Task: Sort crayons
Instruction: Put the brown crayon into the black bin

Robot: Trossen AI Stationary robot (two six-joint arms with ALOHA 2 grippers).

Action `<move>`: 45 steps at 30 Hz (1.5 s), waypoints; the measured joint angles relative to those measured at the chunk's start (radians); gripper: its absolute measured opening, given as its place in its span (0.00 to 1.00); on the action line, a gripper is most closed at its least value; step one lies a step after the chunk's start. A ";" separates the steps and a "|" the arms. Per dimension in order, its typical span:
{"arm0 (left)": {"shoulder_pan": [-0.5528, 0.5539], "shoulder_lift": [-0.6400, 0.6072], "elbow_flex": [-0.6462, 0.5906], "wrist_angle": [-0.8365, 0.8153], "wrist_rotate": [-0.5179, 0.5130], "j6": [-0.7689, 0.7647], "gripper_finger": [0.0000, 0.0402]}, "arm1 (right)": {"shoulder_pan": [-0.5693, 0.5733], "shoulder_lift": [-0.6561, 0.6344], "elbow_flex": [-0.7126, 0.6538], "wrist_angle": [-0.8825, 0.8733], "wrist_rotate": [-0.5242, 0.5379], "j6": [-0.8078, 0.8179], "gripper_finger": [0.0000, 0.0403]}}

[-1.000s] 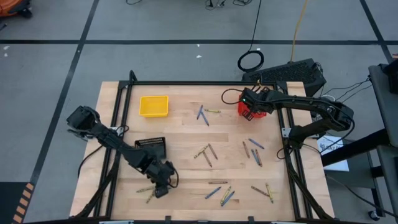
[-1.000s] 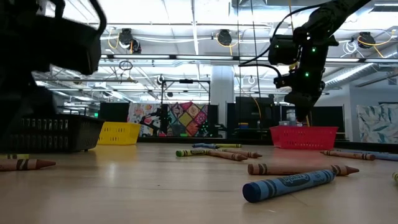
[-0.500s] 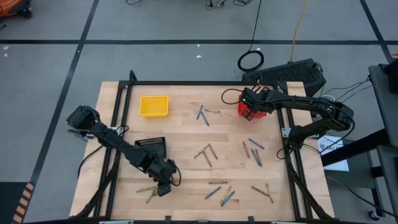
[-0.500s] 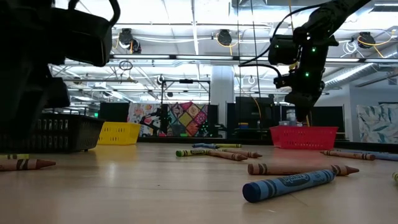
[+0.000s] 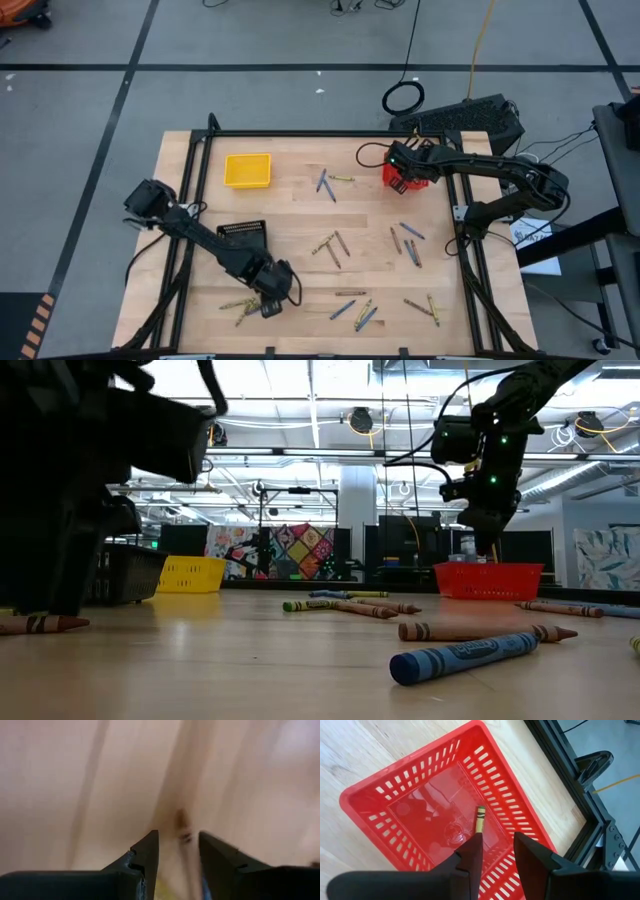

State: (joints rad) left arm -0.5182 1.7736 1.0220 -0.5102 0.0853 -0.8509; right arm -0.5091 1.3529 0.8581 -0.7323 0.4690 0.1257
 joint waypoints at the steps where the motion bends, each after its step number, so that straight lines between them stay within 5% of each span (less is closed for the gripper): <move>1: 0.000 0.007 0.010 -0.035 -0.001 -0.004 0.33 | 0.000 0.000 0.000 0.000 0.000 0.000 0.24; 45: -0.047 0.018 0.052 -0.022 0.018 -0.087 0.33 | 0.000 0.000 0.000 0.003 -0.002 0.000 0.24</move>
State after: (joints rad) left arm -0.5655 1.7914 1.0740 -0.5320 0.1032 -0.9382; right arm -0.5089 1.3529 0.8581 -0.7296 0.4671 0.1261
